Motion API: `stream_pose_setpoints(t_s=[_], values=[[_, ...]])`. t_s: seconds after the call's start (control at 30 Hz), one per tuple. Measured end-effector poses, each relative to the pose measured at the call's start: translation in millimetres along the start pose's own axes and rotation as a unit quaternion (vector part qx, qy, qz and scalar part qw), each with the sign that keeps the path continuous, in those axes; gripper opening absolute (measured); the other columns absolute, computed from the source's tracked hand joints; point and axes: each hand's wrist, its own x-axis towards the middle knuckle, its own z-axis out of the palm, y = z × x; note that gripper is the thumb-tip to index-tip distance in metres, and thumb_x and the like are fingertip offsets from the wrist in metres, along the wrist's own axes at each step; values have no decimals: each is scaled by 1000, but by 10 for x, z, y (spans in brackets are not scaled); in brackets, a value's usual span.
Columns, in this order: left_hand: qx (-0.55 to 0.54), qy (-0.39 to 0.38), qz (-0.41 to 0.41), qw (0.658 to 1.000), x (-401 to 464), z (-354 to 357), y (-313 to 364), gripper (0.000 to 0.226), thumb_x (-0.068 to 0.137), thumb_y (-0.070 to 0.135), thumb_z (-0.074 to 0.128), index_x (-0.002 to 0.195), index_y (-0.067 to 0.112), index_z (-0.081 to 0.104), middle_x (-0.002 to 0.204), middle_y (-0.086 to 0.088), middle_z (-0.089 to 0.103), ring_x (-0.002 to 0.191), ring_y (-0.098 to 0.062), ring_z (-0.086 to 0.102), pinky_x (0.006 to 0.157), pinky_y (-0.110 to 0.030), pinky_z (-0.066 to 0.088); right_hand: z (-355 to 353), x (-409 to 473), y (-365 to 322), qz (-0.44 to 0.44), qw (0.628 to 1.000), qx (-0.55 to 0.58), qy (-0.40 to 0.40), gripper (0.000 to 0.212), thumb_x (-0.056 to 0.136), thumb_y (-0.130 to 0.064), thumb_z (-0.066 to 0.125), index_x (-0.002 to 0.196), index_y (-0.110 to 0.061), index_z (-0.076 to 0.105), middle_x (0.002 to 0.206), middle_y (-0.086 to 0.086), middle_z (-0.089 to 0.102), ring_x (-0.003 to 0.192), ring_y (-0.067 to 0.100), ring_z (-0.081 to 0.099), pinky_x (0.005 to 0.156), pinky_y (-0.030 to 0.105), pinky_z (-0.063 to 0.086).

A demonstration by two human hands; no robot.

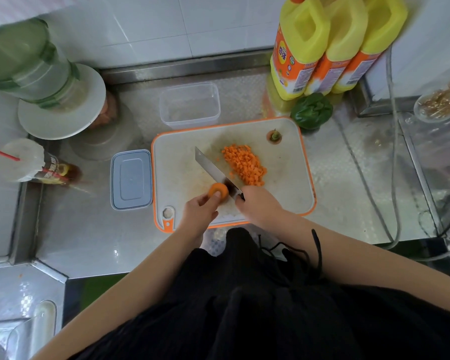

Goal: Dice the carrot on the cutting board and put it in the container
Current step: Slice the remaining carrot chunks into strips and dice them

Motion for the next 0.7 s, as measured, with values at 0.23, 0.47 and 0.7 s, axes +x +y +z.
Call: stream_pose_setpoints(t_s=[0.23,0.47,0.7], values=[[-86,-17,-56,995,-44,124,78,46,99,25,57,134,-4,48,128,-11,58,116,-20,55,107,-33,43,-28,-9,-17,18,1000,-5,-15,29,95,-18,44,67,-12,45,62,1,45,69,26,53,57,30,34],[-130,13,-81,988,34,197,134,25,99,24,56,89,1,57,92,-11,57,87,-17,58,100,-31,48,-124,-239,-99,-7,998,6,54,22,98,-23,41,79,-12,45,72,1,45,71,23,46,62,31,32],[-77,30,-69,994,61,192,169,27,97,28,59,91,2,56,102,-14,61,95,-20,61,101,-34,48,-274,-356,-84,-22,997,-20,65,21,98,-26,40,82,-13,43,75,2,45,72,23,45,63,30,31]])
